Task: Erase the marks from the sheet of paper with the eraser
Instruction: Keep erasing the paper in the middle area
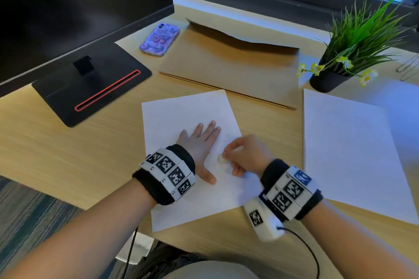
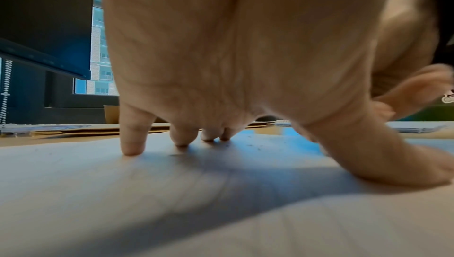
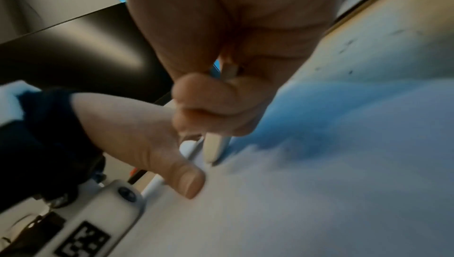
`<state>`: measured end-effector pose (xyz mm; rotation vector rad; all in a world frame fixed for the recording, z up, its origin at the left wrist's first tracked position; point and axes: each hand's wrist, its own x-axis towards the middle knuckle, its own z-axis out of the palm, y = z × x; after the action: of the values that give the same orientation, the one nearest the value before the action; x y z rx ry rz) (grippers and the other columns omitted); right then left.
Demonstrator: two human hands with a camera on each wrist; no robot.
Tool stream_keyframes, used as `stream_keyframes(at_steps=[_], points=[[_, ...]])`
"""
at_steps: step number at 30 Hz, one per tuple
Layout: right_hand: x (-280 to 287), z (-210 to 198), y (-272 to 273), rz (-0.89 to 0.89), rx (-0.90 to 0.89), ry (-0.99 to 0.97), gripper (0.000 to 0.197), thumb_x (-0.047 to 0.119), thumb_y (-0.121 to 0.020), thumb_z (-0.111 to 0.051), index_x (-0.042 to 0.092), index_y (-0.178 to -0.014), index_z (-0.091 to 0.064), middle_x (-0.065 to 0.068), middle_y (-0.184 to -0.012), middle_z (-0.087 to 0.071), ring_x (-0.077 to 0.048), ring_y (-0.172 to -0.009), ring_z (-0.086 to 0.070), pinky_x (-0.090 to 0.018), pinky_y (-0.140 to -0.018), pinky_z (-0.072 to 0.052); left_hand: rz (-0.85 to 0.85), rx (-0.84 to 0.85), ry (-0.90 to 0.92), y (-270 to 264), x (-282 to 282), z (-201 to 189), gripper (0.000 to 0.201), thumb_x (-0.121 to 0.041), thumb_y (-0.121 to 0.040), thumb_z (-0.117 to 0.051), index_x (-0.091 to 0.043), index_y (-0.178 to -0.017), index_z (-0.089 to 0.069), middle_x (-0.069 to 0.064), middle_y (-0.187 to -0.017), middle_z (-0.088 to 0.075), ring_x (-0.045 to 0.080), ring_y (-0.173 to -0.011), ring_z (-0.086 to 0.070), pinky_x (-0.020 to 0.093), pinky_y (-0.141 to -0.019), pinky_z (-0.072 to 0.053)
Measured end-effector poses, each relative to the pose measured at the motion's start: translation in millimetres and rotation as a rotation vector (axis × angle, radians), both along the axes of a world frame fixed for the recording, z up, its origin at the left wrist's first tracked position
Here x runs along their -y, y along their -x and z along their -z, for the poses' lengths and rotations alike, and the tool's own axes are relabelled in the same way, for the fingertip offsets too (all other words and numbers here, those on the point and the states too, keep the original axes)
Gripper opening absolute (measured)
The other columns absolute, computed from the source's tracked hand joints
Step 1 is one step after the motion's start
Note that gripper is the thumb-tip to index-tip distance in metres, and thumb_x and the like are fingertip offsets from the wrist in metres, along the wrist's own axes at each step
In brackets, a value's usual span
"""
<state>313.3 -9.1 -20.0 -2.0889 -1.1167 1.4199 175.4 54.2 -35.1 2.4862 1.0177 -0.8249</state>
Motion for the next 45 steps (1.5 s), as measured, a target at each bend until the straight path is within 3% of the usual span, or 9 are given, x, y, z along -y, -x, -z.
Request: stream_keyframes(at_steps=[3,8,13,18,24,29,35,41,45], points=[[0,-4,0,-0.158,-0.026,0.095,0.009,0.01,-0.086,-0.066,0.002,-0.085,-0.066,-0.004,-0.05,-0.06,-0.011,-0.037,-0.056,-0.02,-0.044,-0.049,0.008,-0.009,-0.013,0,0,-1,0.129,-0.062,-0.07,-0.068,-0.014,-0.146,0.024,0.002,-0.154,0.029,0.027,-0.144,0.016,0.053,-0.114,-0.01],[-26,2,-14,0.132,0.043,-0.042,0.011,0.014,-0.087,-0.065,0.003,-0.089,-0.067,-0.003,-0.047,-0.06,-0.015,-0.044,-0.058,-0.028,-0.054,-0.053,-0.002,-0.01,-0.014,-2,2,-3,0.128,-0.061,-0.071,-0.068,-0.014,-0.146,0.024,0.002,-0.154,0.029,0.027,-0.144,0.016,0.053,-0.114,-0.009],[-3,-2,7,-0.149,-0.008,0.095,0.012,0.011,-0.084,-0.067,0.005,-0.073,-0.066,-0.005,-0.051,-0.06,-0.012,-0.039,-0.055,-0.022,-0.045,-0.048,0.008,-0.014,-0.014,0,1,0,0.129,-0.063,-0.07,-0.067,-0.013,-0.145,0.025,0.002,-0.154,0.029,0.028,-0.144,0.016,0.053,-0.113,-0.01],[-26,1,-11,0.174,0.054,-0.074,0.014,0.015,-0.088,-0.065,0.001,-0.089,-0.067,-0.006,-0.054,-0.061,-0.014,-0.044,-0.058,-0.026,-0.051,-0.052,-0.007,-0.003,-0.005,-1,2,-2,0.128,-0.06,-0.071,-0.069,-0.014,-0.146,0.024,0.002,-0.154,0.028,0.027,-0.144,0.016,0.053,-0.114,-0.009],[7,1,13,-0.102,-0.028,0.045,0.016,0.012,-0.086,-0.065,0.006,-0.073,-0.059,-0.002,-0.045,-0.058,-0.014,-0.037,-0.054,-0.024,-0.042,-0.046,0.007,-0.012,0.01,-1,0,0,0.131,-0.064,-0.069,-0.068,-0.013,-0.145,0.026,0.003,-0.153,0.03,0.029,-0.144,0.017,0.055,-0.113,-0.009],[-23,2,-5,0.227,0.077,-0.119,0.019,0.015,-0.089,-0.063,0.008,-0.072,-0.06,-0.007,-0.052,-0.061,-0.013,-0.039,-0.056,-0.024,-0.043,-0.048,-0.016,0.004,0.009,-2,2,-3,0.128,-0.059,-0.071,-0.07,-0.014,-0.146,0.024,0.002,-0.154,0.029,0.028,-0.144,0.017,0.054,-0.114,-0.008],[11,1,14,-0.157,0.0,0.064,0.018,0.014,-0.089,-0.062,0.007,-0.073,-0.056,-0.005,-0.049,-0.059,-0.014,-0.037,-0.053,-0.021,-0.039,-0.043,0.002,-0.026,0.002,-2,1,0,0.134,-0.063,-0.067,-0.071,-0.014,-0.144,0.027,0.002,-0.153,0.031,0.029,-0.143,0.018,0.055,-0.113,-0.008],[-9,-5,-24,0.205,0.037,-0.15,0.015,0.017,-0.092,-0.059,0.008,-0.081,-0.055,-0.004,-0.049,-0.057,-0.01,-0.035,-0.051,-0.023,-0.04,-0.045,0.028,-0.026,0.013,0,7,-4,0.128,-0.056,-0.069,-0.073,-0.025,-0.146,0.025,0.006,-0.153,0.03,0.033,-0.143,0.018,0.058,-0.111,-0.01],[3,-11,-40,0.236,-0.143,-0.147,0.013,0.016,-0.089,-0.064,0.007,-0.088,-0.054,-0.006,-0.057,-0.058,-0.013,-0.041,-0.055,-0.026,-0.045,-0.046,0.057,-0.039,0.034,5,13,-6,0.122,-0.047,-0.071,-0.076,-0.028,-0.148,0.017,0.004,-0.153,0.029,0.032,-0.143,0.016,0.056,-0.112,-0.011]])
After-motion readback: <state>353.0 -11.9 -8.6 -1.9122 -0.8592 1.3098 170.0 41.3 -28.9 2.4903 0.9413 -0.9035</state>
